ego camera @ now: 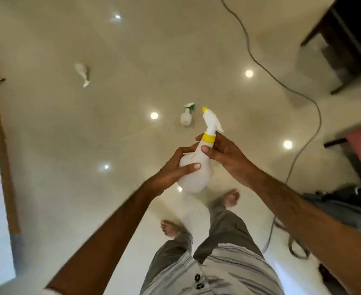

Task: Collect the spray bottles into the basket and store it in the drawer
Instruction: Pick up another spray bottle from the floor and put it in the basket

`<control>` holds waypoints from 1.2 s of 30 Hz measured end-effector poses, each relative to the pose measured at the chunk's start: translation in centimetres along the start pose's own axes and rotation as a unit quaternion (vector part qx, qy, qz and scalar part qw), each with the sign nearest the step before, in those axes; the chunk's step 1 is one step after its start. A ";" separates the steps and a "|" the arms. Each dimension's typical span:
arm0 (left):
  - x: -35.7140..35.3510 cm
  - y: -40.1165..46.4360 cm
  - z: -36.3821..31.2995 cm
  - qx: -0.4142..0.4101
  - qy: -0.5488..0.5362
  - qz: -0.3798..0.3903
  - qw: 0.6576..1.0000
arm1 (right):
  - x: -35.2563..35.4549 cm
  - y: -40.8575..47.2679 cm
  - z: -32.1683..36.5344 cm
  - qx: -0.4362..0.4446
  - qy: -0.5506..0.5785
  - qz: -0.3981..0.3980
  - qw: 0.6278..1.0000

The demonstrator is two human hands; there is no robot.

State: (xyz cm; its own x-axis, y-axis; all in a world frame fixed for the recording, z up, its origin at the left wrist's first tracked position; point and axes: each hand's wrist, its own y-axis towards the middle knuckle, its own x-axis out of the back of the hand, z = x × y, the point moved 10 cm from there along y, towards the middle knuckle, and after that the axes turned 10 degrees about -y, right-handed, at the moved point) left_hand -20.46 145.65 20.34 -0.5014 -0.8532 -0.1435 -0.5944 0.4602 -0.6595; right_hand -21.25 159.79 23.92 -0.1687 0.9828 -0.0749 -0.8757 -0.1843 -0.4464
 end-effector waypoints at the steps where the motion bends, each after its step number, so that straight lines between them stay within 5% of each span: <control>1: 2.7 -2.6 -0.1 -0.037 0.009 -0.030 0.999 | -3.2 0.6 1.4 0.006 -0.023 0.002 1.000; 5: 13.0 -12.8 0.8 -0.148 0.121 -0.155 0.969 | -17.7 2.4 5.4 0.053 -0.149 0.015 0.987; 11: 27.2 -24.8 7.1 -0.177 0.022 -0.277 0.944 | -39.4 4.2 7.4 0.112 -0.276 0.168 0.940; 28: 60.4 -44.3 14.4 -0.202 -0.130 -0.574 0.783 | -85.6 16.9 10.3 0.197 -0.425 0.541 0.699; 36: 72.0 -52.5 22.3 -0.160 -0.186 -0.667 0.703 | -104.0 17.7 7.9 0.221 -0.457 0.632 0.585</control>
State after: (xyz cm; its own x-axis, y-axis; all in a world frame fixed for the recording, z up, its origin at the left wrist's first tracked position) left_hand -11.34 54.55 28.22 0.8008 -0.5559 0.2231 -0.5206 -0.8301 -0.1997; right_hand -22.78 54.26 30.80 -0.8030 -0.3198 0.5029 0.2126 -0.9421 -0.2595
